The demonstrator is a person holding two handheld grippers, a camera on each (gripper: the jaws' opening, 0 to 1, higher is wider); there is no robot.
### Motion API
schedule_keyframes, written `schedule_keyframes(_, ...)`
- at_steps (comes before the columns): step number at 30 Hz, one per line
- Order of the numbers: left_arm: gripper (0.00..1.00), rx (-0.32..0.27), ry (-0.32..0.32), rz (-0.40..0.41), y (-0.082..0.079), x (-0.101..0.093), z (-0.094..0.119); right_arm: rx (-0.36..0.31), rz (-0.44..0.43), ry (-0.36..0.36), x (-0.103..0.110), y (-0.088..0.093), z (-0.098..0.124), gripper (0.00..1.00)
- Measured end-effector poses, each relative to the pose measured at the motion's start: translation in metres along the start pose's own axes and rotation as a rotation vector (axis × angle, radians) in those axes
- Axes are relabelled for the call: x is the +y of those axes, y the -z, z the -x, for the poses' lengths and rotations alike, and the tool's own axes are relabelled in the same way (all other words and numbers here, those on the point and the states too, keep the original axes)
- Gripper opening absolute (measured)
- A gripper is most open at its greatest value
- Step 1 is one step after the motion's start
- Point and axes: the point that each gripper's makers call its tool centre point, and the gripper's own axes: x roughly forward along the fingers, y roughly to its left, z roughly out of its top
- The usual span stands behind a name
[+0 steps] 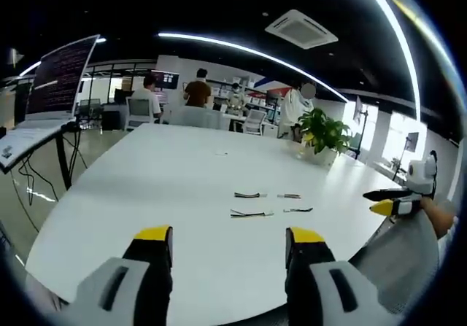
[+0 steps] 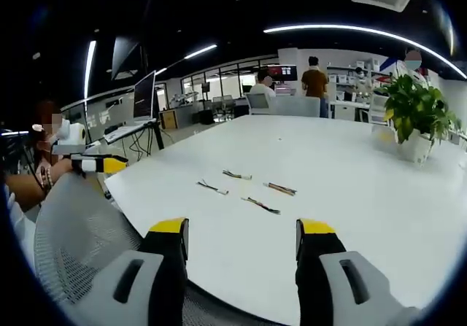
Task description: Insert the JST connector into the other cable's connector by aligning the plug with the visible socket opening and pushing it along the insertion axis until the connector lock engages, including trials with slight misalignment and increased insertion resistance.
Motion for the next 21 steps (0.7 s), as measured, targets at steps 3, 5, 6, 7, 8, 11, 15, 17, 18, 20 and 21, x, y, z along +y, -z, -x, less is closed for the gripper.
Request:
schedule_keyframes(3,0.60,0.007,0.006,-0.005,0.0010,-0.0009,-0.0004,0.000,0.000,0.001,0.0000,0.0001,0.0002,0.58)
schedule_keyframes(5,0.60,0.013,0.009,-0.009,0.0020,-0.0016,-0.0005,0.002,0.001,0.000,0.0001,0.0003,0.0002,0.58)
schedule_keyframes(6,0.60,0.012,0.009,-0.009,0.0019,-0.0016,-0.0003,0.002,0.001,0.000,0.0000,0.0003,0.0002,0.58)
schedule_keyframes(7,0.60,0.010,0.007,-0.007,0.0015,-0.0013,-0.0002,0.002,0.001,0.000,0.0001,0.0004,0.0003,0.58)
schedule_keyframes(8,0.60,0.009,0.007,-0.006,0.0015,-0.0012,0.0000,0.003,0.001,0.000,0.0002,0.0005,0.0003,0.58)
schedule_keyframes(11,0.58,0.012,0.007,-0.007,0.0021,-0.0014,0.0001,0.004,0.002,0.000,0.0002,0.0007,0.0005,0.58)
schedule_keyframes(15,0.58,0.011,0.007,-0.007,0.0019,-0.0021,0.0005,0.004,0.002,0.002,-0.0001,0.0006,0.0008,0.58)
schedule_keyframes(17,0.58,0.008,0.006,-0.005,0.0014,-0.0021,0.0007,0.004,0.001,0.003,-0.0003,0.0007,0.0008,0.58)
schedule_keyframes(18,0.58,0.008,0.006,-0.006,0.0015,-0.0021,0.0007,0.004,0.002,0.003,-0.0003,0.0007,0.0009,0.58)
schedule_keyframes(20,0.58,0.008,0.007,-0.005,0.0016,-0.0023,0.0008,0.005,0.002,0.002,-0.0002,0.0008,0.0008,0.58)
schedule_keyframes(21,0.58,0.008,0.007,-0.005,0.0015,-0.0022,0.0008,0.006,0.002,0.002,-0.0001,0.0009,0.0008,0.58)
